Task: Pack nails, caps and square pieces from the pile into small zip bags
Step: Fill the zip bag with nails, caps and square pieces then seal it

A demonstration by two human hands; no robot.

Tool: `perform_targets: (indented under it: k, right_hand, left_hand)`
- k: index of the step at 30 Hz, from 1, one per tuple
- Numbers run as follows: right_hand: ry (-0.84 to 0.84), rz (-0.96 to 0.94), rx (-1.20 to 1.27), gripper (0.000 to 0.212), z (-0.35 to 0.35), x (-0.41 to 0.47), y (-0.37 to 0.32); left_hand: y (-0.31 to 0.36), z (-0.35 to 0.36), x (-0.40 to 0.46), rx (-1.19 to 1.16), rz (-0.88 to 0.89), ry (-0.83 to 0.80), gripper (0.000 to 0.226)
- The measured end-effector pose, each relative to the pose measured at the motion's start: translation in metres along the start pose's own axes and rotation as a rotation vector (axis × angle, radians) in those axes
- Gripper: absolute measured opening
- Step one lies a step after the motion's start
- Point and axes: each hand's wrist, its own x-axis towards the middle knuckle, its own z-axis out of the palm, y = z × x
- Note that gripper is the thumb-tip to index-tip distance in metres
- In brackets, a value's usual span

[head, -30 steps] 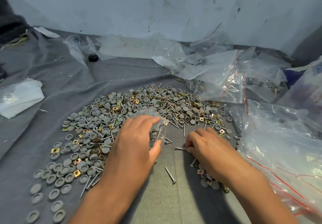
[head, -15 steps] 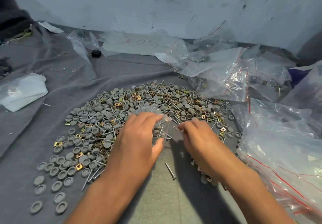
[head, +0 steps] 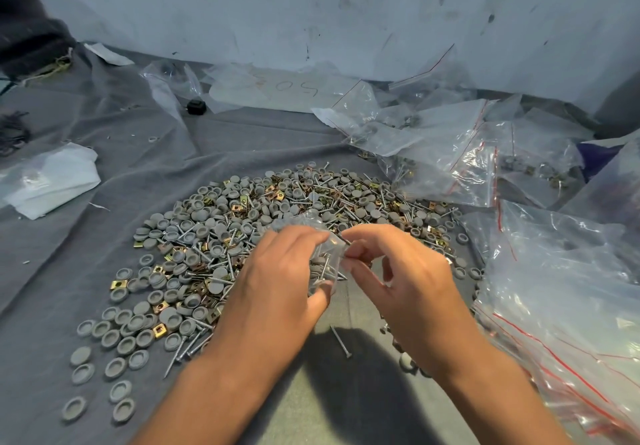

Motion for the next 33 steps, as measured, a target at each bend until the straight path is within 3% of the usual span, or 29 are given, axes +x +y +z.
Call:
perform_targets:
  k: [4, 11, 16, 21, 25, 29, 33]
  right_hand:
    - [0.148, 0.013, 0.065, 0.01, -0.002, 0.002, -0.007]
    - [0.018, -0.084, 0.035, 0.027, 0.009, 0.002, -0.007]
    - [0.105, 0.089, 0.069, 0.019, 0.009, 0.005, 0.01]
    - [-0.314, 0.302, -0.127, 0.024, 0.031, -0.003, 0.025]
    - [-0.384, 0.312, -0.2, 0.019, 0.041, -0.004, 0.024]
    - [-0.387, 0.209, -0.287, 0.01, 0.042, -0.01, 0.023]
    - [-0.417, 0.2, -0.245, 0.009, 0.04, -0.012, 0.025]
  left_hand:
    - [0.001, 0.0, -0.001, 0.009, 0.009, 0.003, 0.065]
    - [0.003, 0.001, -0.001, -0.035, 0.025, 0.02, 0.058]
    - [-0.002, -0.007, 0.003, -0.057, -0.011, 0.072, 0.06]
    - [-0.006, -0.034, 0.007, -0.156, -0.054, 0.362, 0.053]
    - [-0.012, -0.044, 0.008, -0.136, -0.006, 0.526, 0.047]
    - [-0.013, -0.041, 0.007, -0.14, 0.022, 0.533, 0.046]
    - [-0.012, -0.034, 0.006, -0.117, -0.016, 0.326, 0.051]
